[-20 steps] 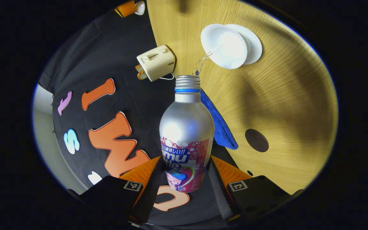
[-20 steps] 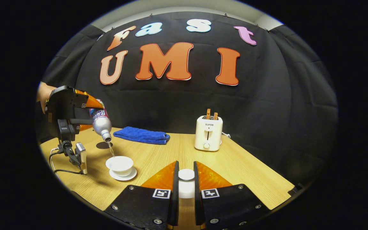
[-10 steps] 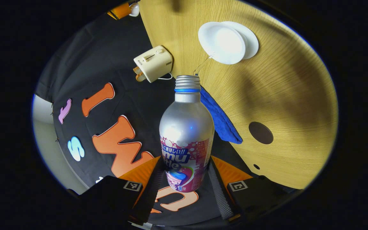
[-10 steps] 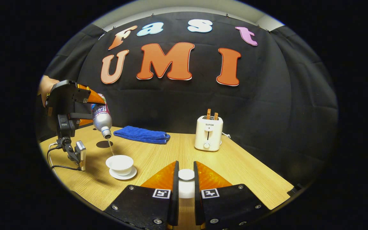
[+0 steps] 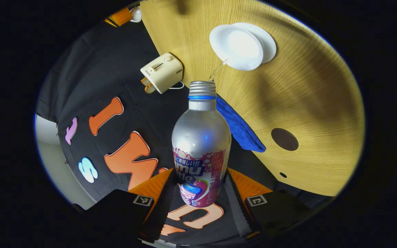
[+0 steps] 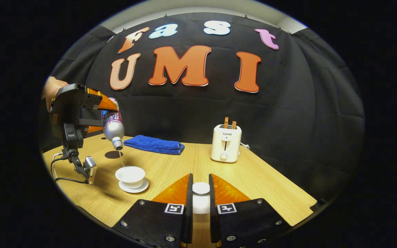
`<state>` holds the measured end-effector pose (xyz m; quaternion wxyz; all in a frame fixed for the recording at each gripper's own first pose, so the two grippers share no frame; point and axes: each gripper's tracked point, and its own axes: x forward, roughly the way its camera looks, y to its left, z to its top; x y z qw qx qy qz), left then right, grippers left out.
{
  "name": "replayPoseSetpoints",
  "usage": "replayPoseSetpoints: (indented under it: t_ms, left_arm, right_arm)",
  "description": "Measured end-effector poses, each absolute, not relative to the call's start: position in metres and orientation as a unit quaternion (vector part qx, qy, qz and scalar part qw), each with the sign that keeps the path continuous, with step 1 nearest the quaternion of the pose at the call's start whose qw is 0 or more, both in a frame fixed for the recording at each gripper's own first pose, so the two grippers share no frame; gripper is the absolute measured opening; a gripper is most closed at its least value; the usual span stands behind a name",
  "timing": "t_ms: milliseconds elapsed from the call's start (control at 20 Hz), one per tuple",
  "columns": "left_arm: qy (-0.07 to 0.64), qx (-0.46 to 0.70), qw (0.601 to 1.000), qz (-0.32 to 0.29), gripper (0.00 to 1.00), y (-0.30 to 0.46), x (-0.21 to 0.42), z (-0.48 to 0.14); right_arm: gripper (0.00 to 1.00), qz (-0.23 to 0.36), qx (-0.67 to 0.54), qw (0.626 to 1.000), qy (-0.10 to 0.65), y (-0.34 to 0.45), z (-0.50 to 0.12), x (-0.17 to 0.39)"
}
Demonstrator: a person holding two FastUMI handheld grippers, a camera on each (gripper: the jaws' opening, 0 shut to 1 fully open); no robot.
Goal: Open the teacup lid with one hand, grasp the water bottle and pour water into the teacup with the other hand; after pouring, place the water bottle on the coaster and then close the teacup lid.
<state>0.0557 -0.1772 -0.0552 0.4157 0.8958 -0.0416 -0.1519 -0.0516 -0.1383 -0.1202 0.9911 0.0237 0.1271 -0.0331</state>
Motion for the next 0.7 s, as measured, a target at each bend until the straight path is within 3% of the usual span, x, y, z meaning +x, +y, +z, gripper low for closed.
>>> replayPoseSetpoints:
  t_ms: [400,450,500,700]
  left_arm:
    - [-0.037,0.897,0.411,-0.159,0.81,-0.178,0.057,-0.06]
    - [-0.039,0.896,0.413,-0.16,0.86,-0.178,0.056,-0.059]
    - [-0.039,0.894,0.418,-0.16,0.81,-0.178,0.055,-0.061]
    - [-0.019,0.869,0.461,-0.178,0.79,-0.17,0.055,-0.072]
  right_arm:
    - [0.2,-0.026,0.02,0.991,0.128,-0.136,-0.121,-0.052]
    - [0.2,-0.026,0.019,0.991,0.129,-0.136,-0.122,-0.051]
    - [0.2,-0.023,0.019,0.991,0.13,-0.135,-0.123,-0.051]
    - [0.2,-0.019,0.019,0.99,0.136,-0.13,-0.126,-0.05]
